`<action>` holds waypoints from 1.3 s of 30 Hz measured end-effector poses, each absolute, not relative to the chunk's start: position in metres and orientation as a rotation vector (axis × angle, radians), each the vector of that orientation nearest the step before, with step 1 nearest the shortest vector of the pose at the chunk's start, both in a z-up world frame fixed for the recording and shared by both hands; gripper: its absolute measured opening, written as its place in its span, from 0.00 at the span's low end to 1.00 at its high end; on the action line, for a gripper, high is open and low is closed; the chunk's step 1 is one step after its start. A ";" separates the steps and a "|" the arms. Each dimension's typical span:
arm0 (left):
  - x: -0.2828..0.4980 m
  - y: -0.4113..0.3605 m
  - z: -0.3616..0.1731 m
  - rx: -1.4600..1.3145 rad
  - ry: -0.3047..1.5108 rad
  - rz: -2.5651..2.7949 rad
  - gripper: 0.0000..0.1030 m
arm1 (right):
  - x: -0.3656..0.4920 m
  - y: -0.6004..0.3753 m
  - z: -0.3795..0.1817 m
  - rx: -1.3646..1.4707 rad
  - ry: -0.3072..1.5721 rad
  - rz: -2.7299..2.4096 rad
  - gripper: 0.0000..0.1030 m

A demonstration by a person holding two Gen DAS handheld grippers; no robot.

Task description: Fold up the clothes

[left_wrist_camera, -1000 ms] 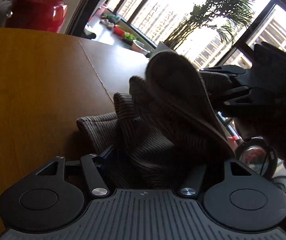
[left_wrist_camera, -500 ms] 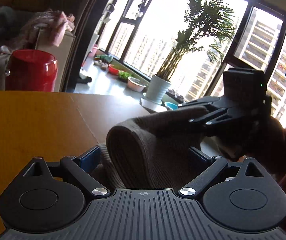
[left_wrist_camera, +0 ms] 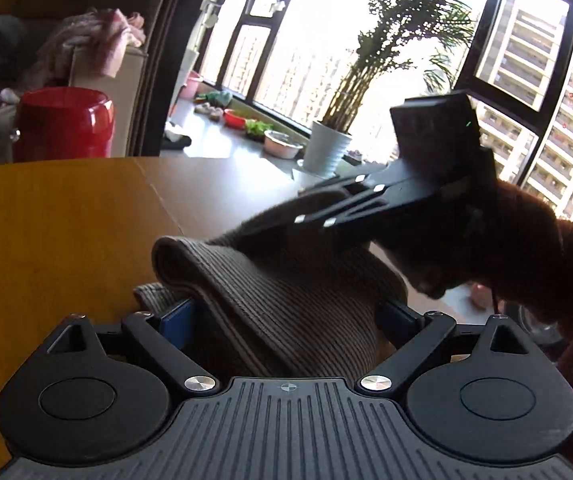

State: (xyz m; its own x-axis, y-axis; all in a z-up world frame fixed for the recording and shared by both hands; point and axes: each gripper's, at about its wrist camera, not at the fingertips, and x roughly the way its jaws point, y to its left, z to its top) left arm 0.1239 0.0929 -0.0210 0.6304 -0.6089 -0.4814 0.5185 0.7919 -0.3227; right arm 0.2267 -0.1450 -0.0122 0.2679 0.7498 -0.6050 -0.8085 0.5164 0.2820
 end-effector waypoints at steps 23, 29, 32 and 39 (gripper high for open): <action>0.167 0.059 -0.046 -0.166 0.644 -0.692 0.94 | 0.182 -0.203 0.021 0.090 0.604 0.913 0.56; 0.161 0.062 -0.049 -0.158 0.657 -0.669 0.94 | 0.190 -0.180 -0.016 -0.036 0.643 0.800 0.56; 0.158 0.064 -0.050 -0.164 0.659 -0.663 0.95 | 0.186 -0.187 0.003 -0.003 0.615 0.808 0.56; 0.153 0.068 -0.042 -0.177 0.646 -0.661 0.95 | 0.196 -0.232 0.001 0.147 0.665 0.655 0.57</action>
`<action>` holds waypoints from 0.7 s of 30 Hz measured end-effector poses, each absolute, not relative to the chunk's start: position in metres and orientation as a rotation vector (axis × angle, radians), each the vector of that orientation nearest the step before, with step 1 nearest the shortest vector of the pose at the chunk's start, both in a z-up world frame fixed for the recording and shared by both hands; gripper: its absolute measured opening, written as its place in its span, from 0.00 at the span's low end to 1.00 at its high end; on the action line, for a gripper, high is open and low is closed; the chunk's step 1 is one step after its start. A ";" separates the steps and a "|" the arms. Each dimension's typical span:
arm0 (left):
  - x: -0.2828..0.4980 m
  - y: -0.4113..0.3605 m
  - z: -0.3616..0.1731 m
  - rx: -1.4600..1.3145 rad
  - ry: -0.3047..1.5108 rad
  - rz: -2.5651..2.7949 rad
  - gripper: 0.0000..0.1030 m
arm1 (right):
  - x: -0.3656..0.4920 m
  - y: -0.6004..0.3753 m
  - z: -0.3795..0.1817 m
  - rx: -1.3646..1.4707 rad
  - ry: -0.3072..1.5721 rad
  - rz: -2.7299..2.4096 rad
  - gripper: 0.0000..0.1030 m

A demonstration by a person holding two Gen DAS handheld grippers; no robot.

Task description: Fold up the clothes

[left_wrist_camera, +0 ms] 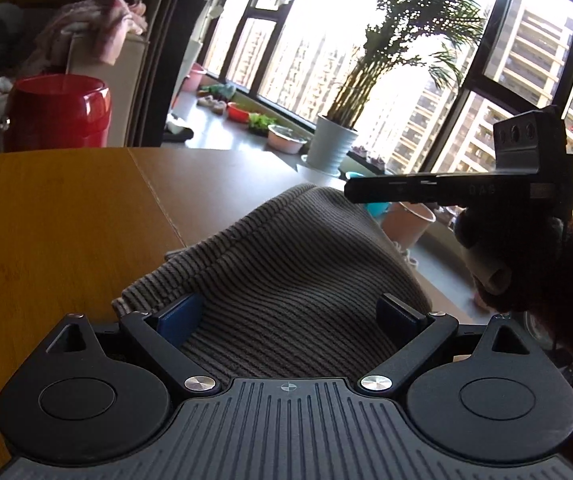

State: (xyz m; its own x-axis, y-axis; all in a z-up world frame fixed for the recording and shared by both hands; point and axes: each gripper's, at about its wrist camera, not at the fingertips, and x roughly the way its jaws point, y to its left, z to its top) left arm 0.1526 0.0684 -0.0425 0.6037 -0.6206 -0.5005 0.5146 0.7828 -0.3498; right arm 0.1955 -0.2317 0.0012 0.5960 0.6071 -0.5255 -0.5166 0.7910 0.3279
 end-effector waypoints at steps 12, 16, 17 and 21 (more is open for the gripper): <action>0.156 0.063 -0.043 -0.149 0.670 -0.647 0.98 | 0.139 -0.220 0.031 0.062 0.530 0.998 0.42; 0.155 0.062 -0.045 -0.154 0.668 -0.651 0.98 | 0.141 -0.213 0.028 -0.099 0.571 0.866 0.47; 0.155 0.061 -0.046 -0.153 0.668 -0.651 0.98 | 0.146 -0.215 0.026 -0.115 0.586 0.806 0.48; 0.153 0.059 -0.045 -0.147 0.665 -0.655 0.98 | 0.168 -0.227 0.024 -0.127 0.608 0.577 0.55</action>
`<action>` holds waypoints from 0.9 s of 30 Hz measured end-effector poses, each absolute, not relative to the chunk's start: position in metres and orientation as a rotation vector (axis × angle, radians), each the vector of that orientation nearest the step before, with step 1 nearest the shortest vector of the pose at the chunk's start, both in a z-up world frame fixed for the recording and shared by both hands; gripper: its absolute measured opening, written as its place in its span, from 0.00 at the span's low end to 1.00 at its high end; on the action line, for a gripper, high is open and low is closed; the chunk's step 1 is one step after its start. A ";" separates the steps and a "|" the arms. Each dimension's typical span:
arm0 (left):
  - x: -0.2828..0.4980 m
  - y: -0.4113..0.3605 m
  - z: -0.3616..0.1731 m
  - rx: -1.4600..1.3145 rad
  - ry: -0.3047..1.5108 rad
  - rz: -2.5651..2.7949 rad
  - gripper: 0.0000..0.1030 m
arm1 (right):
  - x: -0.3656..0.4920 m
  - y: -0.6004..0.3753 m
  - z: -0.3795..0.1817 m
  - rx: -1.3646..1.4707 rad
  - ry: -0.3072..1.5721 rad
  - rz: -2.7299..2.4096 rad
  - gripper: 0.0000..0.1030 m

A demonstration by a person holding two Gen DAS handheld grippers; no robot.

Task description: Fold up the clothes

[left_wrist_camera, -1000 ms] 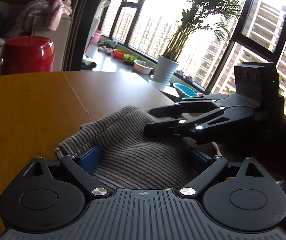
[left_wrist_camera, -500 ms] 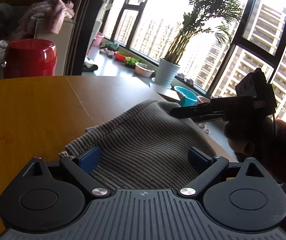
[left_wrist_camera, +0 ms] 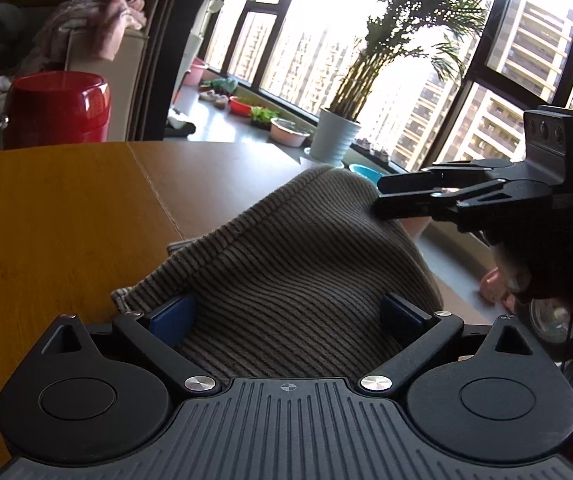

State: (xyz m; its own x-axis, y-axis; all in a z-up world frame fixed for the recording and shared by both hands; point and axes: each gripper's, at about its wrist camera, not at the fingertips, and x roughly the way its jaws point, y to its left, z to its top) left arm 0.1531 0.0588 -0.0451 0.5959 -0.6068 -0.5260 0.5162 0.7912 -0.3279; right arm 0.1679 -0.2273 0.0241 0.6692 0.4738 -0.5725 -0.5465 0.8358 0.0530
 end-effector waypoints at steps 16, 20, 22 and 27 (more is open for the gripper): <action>0.141 0.079 -0.008 -0.205 0.551 -0.676 0.99 | 0.193 -0.253 0.036 0.105 0.627 0.575 0.85; 0.156 0.073 0.006 -0.171 0.514 -0.673 0.99 | 0.144 -0.274 0.021 0.175 0.597 0.608 0.75; 0.174 0.065 0.005 -0.146 0.540 -0.665 0.99 | 0.122 -0.276 0.014 0.205 0.611 0.673 0.62; 0.224 0.042 -0.019 -0.055 0.662 -0.604 0.99 | 0.097 -0.258 -0.018 0.405 0.753 0.931 0.58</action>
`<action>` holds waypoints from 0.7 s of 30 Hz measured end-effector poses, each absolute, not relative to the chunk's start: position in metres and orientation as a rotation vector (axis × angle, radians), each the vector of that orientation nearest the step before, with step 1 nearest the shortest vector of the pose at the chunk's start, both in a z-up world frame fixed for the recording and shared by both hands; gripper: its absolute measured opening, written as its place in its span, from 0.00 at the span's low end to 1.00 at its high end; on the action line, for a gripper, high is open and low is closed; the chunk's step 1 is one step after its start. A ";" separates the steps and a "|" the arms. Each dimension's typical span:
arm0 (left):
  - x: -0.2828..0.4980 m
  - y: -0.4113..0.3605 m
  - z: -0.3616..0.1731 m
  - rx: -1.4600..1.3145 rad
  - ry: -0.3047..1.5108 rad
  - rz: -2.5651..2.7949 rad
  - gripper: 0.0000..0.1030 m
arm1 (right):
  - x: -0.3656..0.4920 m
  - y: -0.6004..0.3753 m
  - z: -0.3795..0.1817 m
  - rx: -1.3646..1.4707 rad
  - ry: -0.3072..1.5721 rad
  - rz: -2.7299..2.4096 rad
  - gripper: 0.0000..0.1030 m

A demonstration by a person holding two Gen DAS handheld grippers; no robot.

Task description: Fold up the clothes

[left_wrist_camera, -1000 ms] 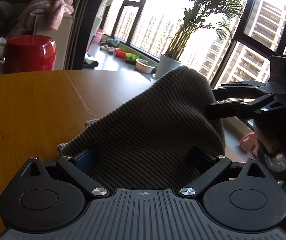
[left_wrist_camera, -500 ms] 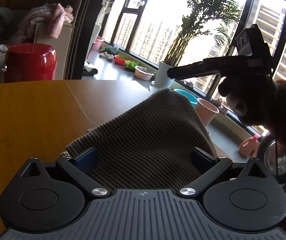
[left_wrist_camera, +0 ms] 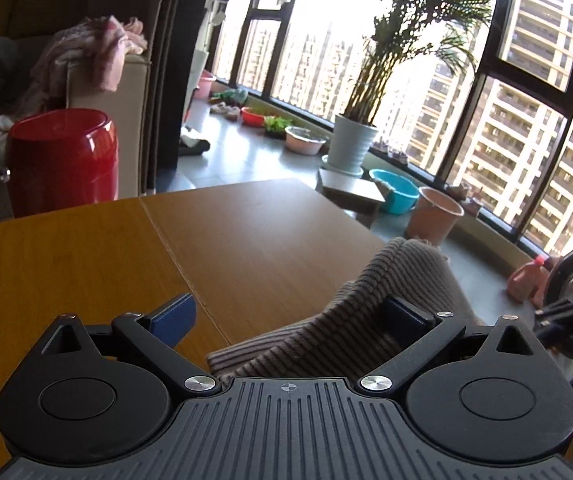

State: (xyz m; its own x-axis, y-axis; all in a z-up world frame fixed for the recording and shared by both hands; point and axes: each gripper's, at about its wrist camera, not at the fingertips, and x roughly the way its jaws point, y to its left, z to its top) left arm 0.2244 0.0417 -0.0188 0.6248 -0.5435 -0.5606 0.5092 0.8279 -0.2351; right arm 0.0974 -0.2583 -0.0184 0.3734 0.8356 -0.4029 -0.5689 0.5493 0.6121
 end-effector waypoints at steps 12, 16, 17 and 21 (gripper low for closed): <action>0.223 0.067 -0.049 -0.185 0.823 -0.655 0.97 | 0.156 -0.241 -0.044 0.345 0.864 0.648 0.46; 0.190 0.061 -0.050 -0.205 0.811 -0.698 0.98 | 0.182 -0.238 -0.037 0.230 0.818 0.538 0.60; 0.182 0.056 -0.049 -0.192 0.805 -0.705 0.99 | 0.188 -0.236 -0.033 0.199 0.802 0.511 0.60; 0.155 0.029 -0.052 -0.220 0.802 -0.835 0.99 | 0.202 -0.236 -0.022 0.076 0.749 0.414 0.60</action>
State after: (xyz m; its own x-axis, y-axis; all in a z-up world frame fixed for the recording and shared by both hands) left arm 0.1554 0.0286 -0.0523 0.4038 -0.7333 -0.5470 0.5762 0.6683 -0.4705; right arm 0.2020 -0.2363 -0.0219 0.6554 0.3920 -0.6456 -0.3382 0.9166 0.2132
